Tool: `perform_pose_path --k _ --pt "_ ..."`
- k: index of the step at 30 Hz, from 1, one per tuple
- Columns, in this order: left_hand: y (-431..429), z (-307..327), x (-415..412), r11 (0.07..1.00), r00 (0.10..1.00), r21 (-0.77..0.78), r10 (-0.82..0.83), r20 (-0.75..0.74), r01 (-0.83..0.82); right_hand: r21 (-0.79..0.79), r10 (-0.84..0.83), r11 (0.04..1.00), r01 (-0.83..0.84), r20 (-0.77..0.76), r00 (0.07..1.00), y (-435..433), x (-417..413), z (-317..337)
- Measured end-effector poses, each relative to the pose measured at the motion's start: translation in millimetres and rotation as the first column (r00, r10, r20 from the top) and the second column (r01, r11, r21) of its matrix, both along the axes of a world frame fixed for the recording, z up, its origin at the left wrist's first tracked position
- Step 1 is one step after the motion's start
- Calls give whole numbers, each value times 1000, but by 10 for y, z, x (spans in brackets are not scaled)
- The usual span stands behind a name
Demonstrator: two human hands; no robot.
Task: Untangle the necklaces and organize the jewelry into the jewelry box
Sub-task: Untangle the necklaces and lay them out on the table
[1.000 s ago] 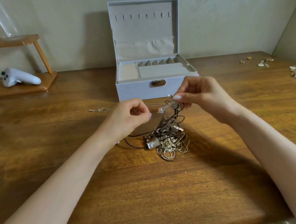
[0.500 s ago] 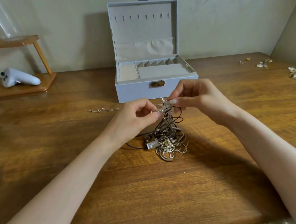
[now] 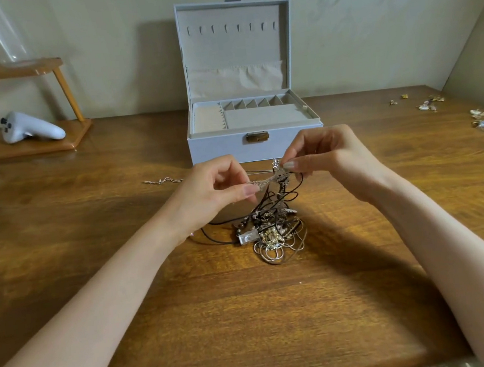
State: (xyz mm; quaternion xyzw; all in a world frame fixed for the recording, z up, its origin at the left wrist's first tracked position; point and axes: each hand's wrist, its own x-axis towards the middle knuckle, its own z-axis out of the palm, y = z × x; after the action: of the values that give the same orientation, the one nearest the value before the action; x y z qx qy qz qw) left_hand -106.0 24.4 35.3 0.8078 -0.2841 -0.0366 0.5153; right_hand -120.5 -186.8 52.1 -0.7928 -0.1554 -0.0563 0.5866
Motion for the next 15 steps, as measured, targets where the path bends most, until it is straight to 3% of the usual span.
perform_pose_path --k 5,7,11,15 --pt "39 42 -2 983 993 142 -116 -27 119 3 -43 999 43 5 999 11 18 -24" --pt "30 20 -3 981 997 177 -74 1 73 33 -58 998 57 13 998 5 24 -26" --pt "-25 -21 -6 995 995 -14 104 11 -104 87 -2 996 1 16 1000 20 11 -38" --pt "-120 -43 -81 998 999 -47 50 5 -50 95 62 993 -62 9 998 88 -12 -51"
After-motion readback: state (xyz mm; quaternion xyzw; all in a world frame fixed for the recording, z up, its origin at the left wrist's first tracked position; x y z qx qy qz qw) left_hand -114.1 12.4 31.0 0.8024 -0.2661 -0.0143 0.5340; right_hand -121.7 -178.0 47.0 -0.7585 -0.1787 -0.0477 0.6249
